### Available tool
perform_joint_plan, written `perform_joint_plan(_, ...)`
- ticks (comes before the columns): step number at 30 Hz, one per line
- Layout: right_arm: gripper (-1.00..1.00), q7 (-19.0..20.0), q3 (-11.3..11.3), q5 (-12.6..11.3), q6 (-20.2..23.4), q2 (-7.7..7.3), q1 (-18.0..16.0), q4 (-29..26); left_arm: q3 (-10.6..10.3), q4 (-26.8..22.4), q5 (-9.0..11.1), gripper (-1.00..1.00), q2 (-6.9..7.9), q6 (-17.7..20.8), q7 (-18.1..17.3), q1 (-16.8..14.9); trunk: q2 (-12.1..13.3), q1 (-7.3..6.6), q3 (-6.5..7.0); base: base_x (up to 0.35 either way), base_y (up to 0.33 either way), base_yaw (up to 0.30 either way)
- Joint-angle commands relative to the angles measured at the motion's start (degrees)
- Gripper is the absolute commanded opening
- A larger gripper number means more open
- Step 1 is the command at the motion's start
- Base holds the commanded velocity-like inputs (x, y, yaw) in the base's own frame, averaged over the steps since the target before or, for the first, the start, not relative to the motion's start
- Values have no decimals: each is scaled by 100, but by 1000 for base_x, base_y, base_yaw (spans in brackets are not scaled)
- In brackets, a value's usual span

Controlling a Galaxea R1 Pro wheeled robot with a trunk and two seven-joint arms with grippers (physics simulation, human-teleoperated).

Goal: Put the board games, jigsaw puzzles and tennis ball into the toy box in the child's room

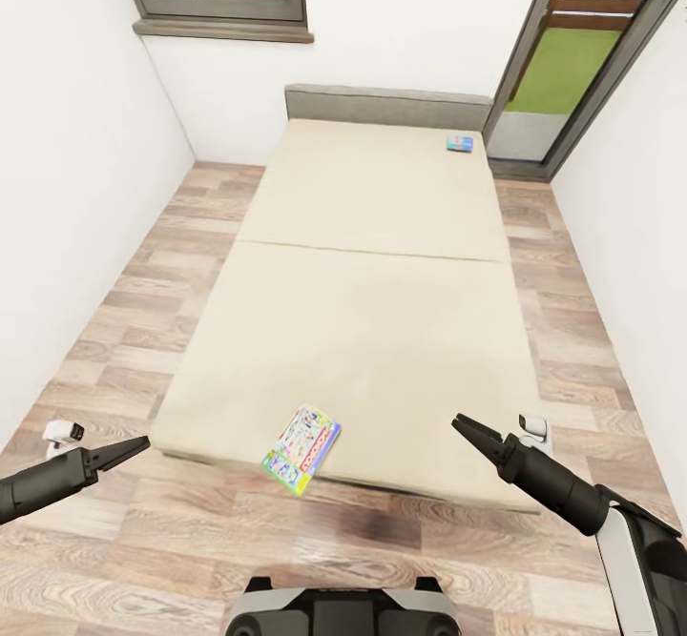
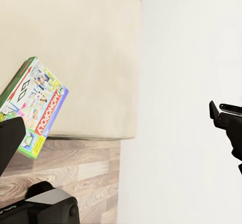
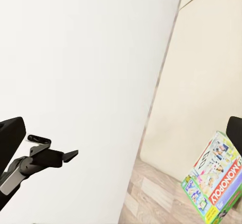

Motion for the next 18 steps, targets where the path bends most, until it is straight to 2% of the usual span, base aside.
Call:
perform_joint_plan(1,100,3,-2,-23,37,-2,-3,0,1,-1,-5,100,1,61,-24,-4,-8,3,3,0,0,0)
perform_joint_plan(18,100,-7,-8,-23,37,96,-3,-6,1,-2,-5,100,-15,52,-19,-2,-8,3,163,0,0,0)
